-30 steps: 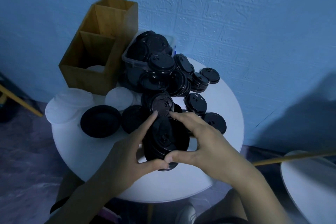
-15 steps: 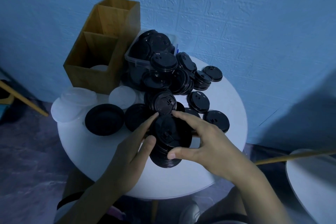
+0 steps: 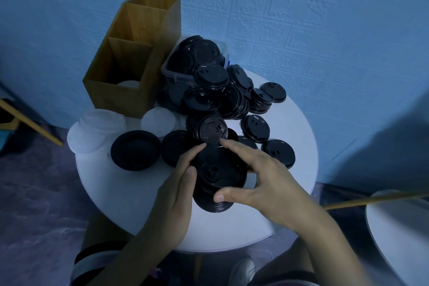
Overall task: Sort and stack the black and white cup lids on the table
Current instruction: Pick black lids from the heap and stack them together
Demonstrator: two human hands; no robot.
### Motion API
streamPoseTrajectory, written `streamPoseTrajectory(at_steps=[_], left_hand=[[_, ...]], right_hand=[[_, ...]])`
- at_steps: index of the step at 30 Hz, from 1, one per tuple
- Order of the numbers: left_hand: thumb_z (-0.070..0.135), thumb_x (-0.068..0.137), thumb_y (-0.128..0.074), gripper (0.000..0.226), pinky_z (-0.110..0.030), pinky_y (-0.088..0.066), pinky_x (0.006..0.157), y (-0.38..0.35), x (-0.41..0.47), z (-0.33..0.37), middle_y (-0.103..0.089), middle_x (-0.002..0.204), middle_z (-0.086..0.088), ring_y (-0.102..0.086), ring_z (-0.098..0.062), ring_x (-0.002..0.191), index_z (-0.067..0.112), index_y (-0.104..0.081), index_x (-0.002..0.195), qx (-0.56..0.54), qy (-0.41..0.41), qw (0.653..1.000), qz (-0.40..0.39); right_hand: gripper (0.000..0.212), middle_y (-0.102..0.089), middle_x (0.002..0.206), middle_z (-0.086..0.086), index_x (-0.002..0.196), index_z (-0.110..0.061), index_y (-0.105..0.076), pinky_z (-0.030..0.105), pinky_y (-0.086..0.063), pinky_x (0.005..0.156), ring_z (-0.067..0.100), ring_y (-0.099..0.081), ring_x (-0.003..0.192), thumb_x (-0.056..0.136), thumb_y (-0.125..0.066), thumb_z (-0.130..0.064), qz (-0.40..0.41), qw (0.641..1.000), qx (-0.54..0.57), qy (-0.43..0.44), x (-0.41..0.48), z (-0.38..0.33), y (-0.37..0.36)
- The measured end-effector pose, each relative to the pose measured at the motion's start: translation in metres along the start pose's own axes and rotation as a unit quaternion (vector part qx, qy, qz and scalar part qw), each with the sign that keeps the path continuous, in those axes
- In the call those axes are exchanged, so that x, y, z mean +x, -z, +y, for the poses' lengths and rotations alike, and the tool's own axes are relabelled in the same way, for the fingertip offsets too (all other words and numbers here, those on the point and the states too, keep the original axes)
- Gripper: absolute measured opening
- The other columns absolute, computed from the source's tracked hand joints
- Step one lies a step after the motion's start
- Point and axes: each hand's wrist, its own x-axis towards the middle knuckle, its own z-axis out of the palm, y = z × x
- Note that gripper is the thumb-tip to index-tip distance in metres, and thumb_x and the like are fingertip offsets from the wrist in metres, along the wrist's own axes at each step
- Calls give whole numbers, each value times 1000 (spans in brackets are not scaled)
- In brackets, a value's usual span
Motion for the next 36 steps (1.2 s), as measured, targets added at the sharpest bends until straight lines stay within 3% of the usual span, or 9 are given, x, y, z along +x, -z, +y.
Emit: streamPoseTrajectory(at_steps=[4,8,15,18,22,26,28,32,36], left_hand=[[48,103,-27,47,-18,-43,106,4,1,-3,-56,143,21,-51,-5,135,46,-44,147,21,12,1000,-20],[56,101,-29,49,-30,-45,111,8,0,-1,-52,148,21,-49,-5,138,52,-39,148,32,-3,999,-42],[58,79,-72,83,-47,-49,108,20,4,-6,-53,148,18,-54,-9,136,55,-30,151,93,-1,992,-85],[49,80,-72,80,-49,-49,107,23,5,-6,-57,145,15,-56,-11,133,53,-32,150,97,-4,991,-89],[46,80,-72,81,-48,-46,110,24,6,-6,-56,145,17,-54,-9,136,53,-32,150,95,-1,991,-95],[46,79,-73,80,-48,-46,110,24,6,-6,-57,142,18,-55,-9,134,53,-34,148,89,2,991,-103],[46,78,-74,79,-48,-47,109,24,7,-6,-59,140,18,-57,-9,132,54,-35,147,91,0,991,-98],[48,79,-73,78,-48,-47,110,22,5,-7,-59,141,16,-56,-11,133,53,-35,147,96,-5,992,-85],[50,79,-72,78,-49,-49,107,23,6,-10,-59,141,17,-57,-11,132,53,-34,147,101,-4,993,-67]], right_hand=[[96,-47,136,-36,148,-55,-36,26,-36,116,-9,-42,131,65,-83,-66,-5,1000,-12,-2,1,0,1],[99,-47,147,-30,151,-56,-32,32,-37,117,-6,-41,137,63,-73,-74,-4,1000,29,-1,1,5,-4],[85,-22,163,-31,159,-47,-18,34,-23,126,-10,-19,149,94,-72,-41,-76,993,83,30,-7,14,4],[78,-39,157,-27,158,-47,-25,33,-30,122,-6,-35,145,94,-70,-38,-66,991,116,27,-7,17,5],[78,-56,142,-28,152,-47,-38,19,-38,113,-6,-51,132,84,-76,-40,-38,988,146,7,-6,19,2],[63,-67,134,-15,145,-36,-53,33,-44,114,3,-58,129,87,-77,-36,-65,985,162,10,6,18,18],[51,-71,129,-8,139,-27,-61,39,-48,111,7,-64,124,90,-73,-35,-32,983,178,-4,24,18,25],[35,-75,112,-12,128,-29,-70,42,-53,101,7,-71,100,94,-67,-36,86,996,32,9,69,7,28],[30,-67,123,-9,126,-27,-70,39,-49,98,15,-62,114,97,-66,-33,131,979,-147,43,108,-12,22]])
